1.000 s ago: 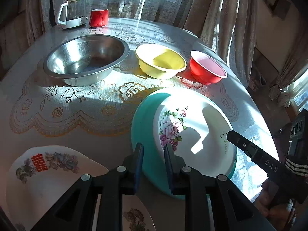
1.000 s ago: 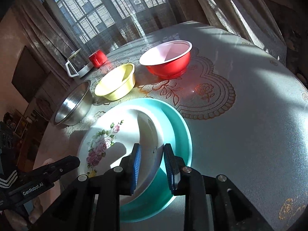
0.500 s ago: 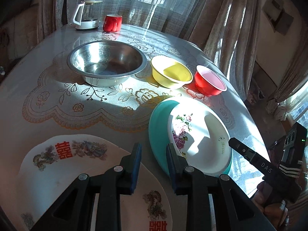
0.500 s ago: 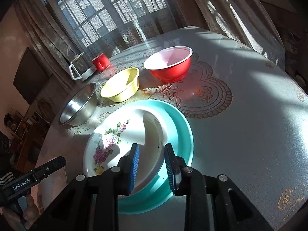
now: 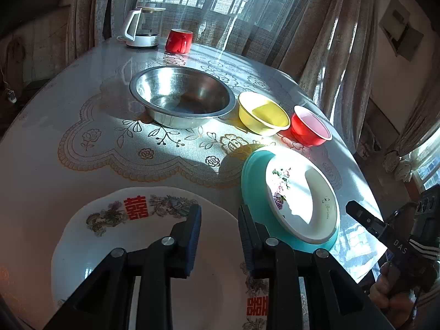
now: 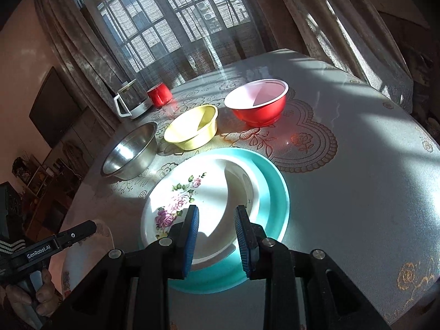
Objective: Organize plates and bowls
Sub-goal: 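Grasp the rim of the large red-character white plate with the left gripper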
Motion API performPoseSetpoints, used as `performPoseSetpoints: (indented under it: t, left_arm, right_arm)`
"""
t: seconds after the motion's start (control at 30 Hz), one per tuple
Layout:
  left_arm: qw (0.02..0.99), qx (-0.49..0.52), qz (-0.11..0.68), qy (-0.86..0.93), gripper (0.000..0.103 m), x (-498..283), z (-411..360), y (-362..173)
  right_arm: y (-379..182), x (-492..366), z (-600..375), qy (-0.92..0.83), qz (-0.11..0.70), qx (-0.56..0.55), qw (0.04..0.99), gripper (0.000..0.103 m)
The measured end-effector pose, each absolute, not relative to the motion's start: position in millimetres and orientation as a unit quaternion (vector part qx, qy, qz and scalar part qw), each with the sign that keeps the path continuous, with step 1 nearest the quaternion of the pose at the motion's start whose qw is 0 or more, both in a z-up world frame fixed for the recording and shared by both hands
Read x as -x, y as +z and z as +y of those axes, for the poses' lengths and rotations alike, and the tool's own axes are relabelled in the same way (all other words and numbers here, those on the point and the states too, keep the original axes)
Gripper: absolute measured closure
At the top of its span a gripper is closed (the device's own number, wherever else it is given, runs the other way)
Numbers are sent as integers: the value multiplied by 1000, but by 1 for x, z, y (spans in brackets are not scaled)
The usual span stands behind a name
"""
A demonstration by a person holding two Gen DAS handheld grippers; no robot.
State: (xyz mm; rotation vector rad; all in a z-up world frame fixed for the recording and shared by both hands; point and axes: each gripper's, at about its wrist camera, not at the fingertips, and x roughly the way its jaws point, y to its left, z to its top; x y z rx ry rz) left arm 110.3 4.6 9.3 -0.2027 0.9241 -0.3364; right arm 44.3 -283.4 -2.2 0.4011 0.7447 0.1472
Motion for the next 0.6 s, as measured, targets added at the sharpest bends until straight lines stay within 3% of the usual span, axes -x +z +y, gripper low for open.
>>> performPoseSetpoints:
  t: [0.3, 0.4, 0.6]
  left_arm:
    - [888, 104, 426, -138, 73, -93, 57, 11]
    - [891, 119, 415, -141, 64, -83, 82, 11]
    - [884, 177, 414, -123, 64, -62, 138, -3]
  right_arm:
    - [-1, -38, -225, 208, 384, -183, 881, 69]
    - [-9, -35, -208, 244, 399, -185, 864, 68]
    - [-25, -34, -187, 269, 426, -185, 844, 68]
